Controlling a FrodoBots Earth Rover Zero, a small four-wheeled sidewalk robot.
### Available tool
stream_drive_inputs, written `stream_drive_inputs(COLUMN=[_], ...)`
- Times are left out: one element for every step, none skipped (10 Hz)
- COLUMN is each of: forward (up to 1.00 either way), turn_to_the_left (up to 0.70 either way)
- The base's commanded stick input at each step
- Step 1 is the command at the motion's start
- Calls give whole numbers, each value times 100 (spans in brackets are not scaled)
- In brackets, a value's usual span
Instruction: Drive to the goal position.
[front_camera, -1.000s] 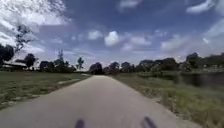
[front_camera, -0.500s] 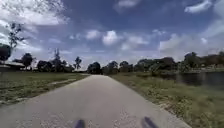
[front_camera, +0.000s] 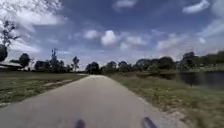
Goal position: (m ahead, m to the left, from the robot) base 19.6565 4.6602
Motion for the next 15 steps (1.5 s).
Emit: stream_drive_inputs(forward=[69, 69, 69, 69, 69, 69, 69, 69, 69, 69, 69, 69, 69, 69, 69], turn_to_the_left=[3, 3, 3, 3, 3, 3, 3, 3, 3, 3, 3, 10, 20, 28, 34])
